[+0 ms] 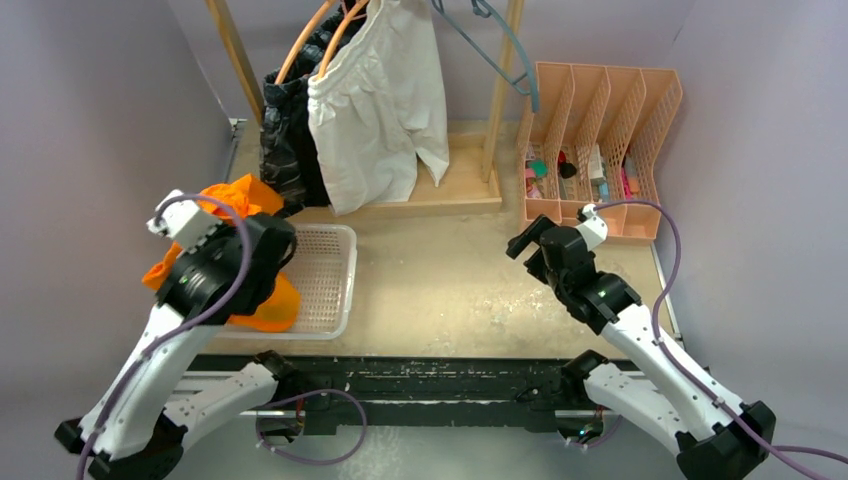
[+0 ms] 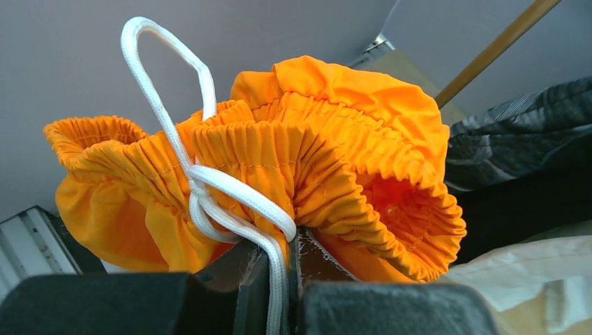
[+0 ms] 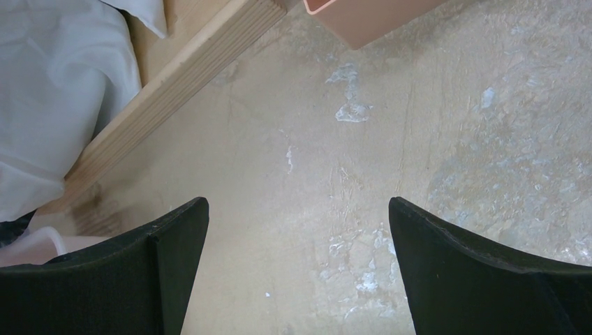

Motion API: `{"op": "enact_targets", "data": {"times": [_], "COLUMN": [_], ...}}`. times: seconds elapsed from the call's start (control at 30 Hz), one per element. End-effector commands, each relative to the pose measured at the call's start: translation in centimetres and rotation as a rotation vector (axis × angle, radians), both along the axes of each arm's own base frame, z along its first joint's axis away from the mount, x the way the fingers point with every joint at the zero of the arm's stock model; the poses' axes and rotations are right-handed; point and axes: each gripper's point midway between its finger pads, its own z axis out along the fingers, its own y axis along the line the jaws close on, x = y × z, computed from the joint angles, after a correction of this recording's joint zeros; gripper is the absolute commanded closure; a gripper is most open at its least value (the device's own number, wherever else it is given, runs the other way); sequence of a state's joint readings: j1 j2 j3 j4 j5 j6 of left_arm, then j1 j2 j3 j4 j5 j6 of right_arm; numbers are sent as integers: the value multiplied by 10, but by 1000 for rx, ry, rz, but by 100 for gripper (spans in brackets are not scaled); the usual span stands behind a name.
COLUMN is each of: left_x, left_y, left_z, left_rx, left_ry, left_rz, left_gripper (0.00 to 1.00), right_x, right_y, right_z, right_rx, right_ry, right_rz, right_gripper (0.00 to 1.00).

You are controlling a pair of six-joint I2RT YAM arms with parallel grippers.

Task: Remove the shorts from the hanger
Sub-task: Place the shorts in the basket.

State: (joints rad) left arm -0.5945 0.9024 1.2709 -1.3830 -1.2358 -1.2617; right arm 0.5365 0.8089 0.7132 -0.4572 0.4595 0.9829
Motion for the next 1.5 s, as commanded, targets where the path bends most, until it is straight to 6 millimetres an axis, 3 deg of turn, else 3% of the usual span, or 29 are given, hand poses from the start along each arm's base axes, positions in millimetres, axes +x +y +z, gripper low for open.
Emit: {"op": "enact_targets", "data": {"times": [0.0, 0.1, 0.33, 0.6, 0.83, 1.0, 1.03, 1.13, 1.23, 1.3, 1.4, 1.47], "left_x": [-15, -27, -24, -17, 27, 57, 59, 63, 62, 62, 62, 58], "left_y": [9, 12, -11, -13, -42, -22, -5, 27, 48, 53, 47, 44], "left_z": [26, 13, -52, -79, -109, -164, -173, -184, -183, -180, -197, -215], "left_rx": [-83, -106, -200, -111, -35, -203, -251, -299, -278, -268, -283, -287], "left_ry": [-111, -60, 87, 188, 313, 430, 442, 482, 520, 520, 526, 556], "left_rz": [-18, -9, -27, -28, -112, -104, -68, -36, -3, 8, -31, -54], "left_gripper": [100, 100, 100, 100, 100, 100, 100, 100, 100, 100, 97, 85], "right_x": [7, 8, 10, 3, 1, -3, -4, -8, -11, -12, -13, -11], "right_y": [2, 3, 9, -1, -5, -10, -11, -16, -21, -22, -22, -20], "right_z": [9, 8, 7, 6, 11, 13, 13, 15, 14, 13, 10, 10], "right_rx": [4, 4, 20, 2, -15, -25, -26, -30, -35, -37, -37, -36], "right_ry": [-28, -27, -25, -29, -39, -38, -40, -46, -56, -59, -57, -54], "right_rz": [-4, -1, 17, -2, -7, -15, -17, -27, -42, -43, -42, -37], "right_gripper": [1, 1, 1, 1, 1, 1, 1, 1, 1, 1, 1, 1]}}
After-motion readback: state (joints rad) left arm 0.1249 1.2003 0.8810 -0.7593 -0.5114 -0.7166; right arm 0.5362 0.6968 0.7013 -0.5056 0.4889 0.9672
